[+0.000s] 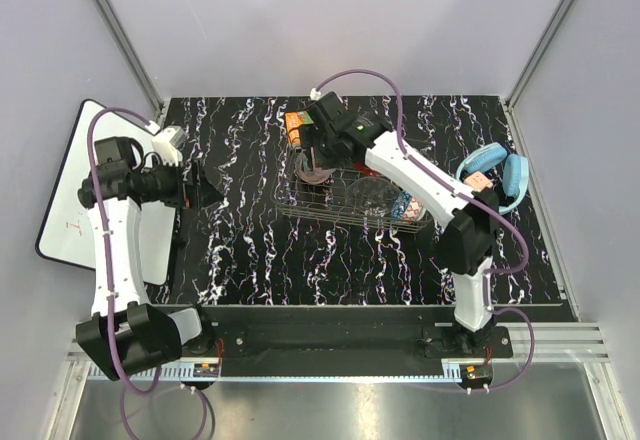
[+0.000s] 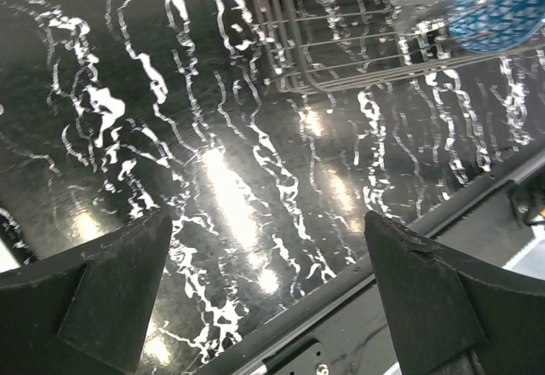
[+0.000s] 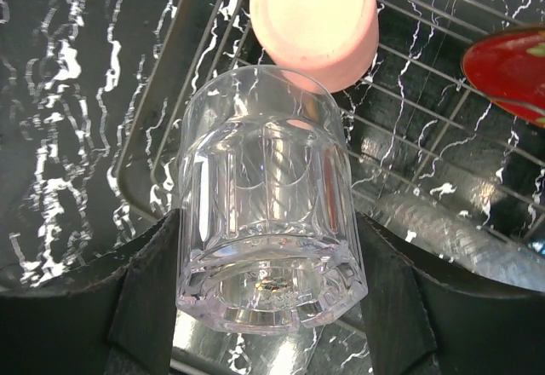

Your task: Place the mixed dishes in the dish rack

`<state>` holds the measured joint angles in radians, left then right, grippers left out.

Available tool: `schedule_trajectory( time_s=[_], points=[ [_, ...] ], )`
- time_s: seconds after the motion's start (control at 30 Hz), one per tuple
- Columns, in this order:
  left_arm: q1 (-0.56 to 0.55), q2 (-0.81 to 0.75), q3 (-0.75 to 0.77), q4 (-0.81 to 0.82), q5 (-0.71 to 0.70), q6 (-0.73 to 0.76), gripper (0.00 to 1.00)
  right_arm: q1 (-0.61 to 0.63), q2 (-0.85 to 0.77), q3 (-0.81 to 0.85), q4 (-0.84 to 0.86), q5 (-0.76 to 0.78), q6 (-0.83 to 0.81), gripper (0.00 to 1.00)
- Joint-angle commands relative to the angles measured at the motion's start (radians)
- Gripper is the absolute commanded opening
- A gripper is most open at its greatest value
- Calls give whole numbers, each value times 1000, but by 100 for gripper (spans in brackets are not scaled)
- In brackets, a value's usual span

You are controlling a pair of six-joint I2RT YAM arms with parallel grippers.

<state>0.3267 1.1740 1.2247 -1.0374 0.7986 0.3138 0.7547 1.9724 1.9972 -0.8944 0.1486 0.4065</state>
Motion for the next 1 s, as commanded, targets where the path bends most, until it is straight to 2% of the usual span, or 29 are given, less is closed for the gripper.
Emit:
schedule_trajectory(
  time_s=[0.0, 0.43, 0.97],
  points=[
    [-2, -31, -33, 65, -56, -1, 99, 15, 61, 81, -24, 46, -44, 0],
    [-3, -50, -80, 94, -64, 11, 99, 78, 166, 83, -60, 127, -107, 0],
    [-3, -56, -76, 103, -62, 5, 99, 117, 232, 32, -64, 114, -152, 0]
  ],
)
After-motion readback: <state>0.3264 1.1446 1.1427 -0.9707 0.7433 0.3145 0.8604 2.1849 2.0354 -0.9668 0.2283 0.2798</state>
